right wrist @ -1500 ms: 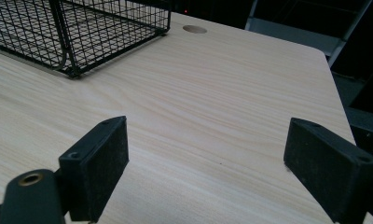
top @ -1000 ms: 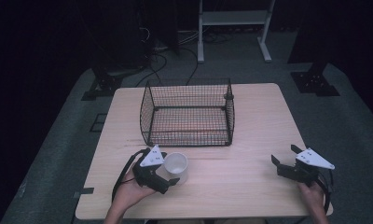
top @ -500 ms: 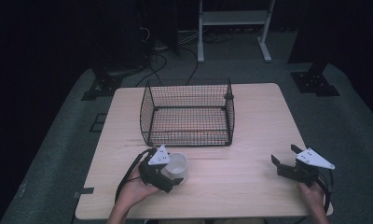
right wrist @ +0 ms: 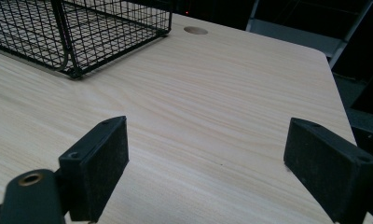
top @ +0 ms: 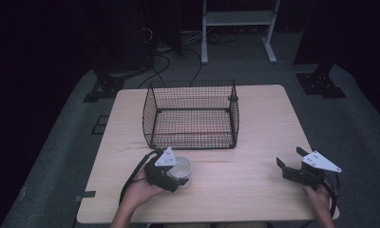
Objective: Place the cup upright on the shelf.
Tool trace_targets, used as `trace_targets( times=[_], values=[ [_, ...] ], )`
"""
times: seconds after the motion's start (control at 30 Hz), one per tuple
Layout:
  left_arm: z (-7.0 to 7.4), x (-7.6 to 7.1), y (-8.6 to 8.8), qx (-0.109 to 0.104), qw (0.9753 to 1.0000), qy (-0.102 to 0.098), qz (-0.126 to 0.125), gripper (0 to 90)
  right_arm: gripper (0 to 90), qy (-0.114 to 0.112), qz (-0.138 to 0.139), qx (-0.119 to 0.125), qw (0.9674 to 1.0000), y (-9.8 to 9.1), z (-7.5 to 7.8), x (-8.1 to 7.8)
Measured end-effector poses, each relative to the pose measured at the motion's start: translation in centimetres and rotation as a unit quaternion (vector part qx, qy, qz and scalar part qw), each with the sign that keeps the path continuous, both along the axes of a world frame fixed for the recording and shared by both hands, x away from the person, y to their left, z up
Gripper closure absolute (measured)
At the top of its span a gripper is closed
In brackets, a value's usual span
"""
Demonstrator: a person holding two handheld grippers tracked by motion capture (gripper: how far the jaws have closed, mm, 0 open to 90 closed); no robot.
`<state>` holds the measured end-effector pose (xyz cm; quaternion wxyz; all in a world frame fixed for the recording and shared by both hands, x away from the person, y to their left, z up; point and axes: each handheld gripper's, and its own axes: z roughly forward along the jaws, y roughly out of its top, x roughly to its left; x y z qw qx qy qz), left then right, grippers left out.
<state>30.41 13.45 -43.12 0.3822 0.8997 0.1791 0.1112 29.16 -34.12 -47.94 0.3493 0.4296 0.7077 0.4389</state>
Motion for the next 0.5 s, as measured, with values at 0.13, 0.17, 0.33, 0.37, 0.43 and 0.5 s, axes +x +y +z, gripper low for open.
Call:
trace_targets(
  times=[0.13, 0.17, 0.33, 0.37, 0.43, 0.5],
  values=[
    [0.0, 0.0, -0.1, 0.0, 1.0, 0.0, -0.001, 20.3, 13.0, 0.0, 0.0, 0.0, 1.0, 0.0, 0.0, 0.0],
    [0.1, 0.0, 0.0, -0.005, 1.0, -0.004, -0.001, 20.4, 13.1, 0.0, 0.0, 0.0, 1.0, 0.0, 0.0, 0.0],
    [0.7, 0.2, 0.2, -0.026, 0.9997, -0.002, 0.0, 20.4, 13.0, 0.0, -0.001, 0.002, 1.0, 0.0, 0.0, 0.0],
    [1.1, 0.3, 0.2, -0.028, 0.9996, -0.005, 0.0, 20.4, 13.0, 0.0, -0.001, 0.003, 1.0, 0.0, 0.0, 0.0],
    [1.3, 0.5, 0.2, -0.03, 0.9995, -0.006, 0.0, 20.4, 13.1, 0.0, -0.001, 0.002, 1.0, 0.0, 0.0, 0.0],
    [1.7, 0.7, 0.1, -0.036, 0.9993, -0.004, -0.003, 20.4, 13.1, -0.001, -0.001, 0.003, 1.0, 0.0, 0.0, 0.0]
  ],
)
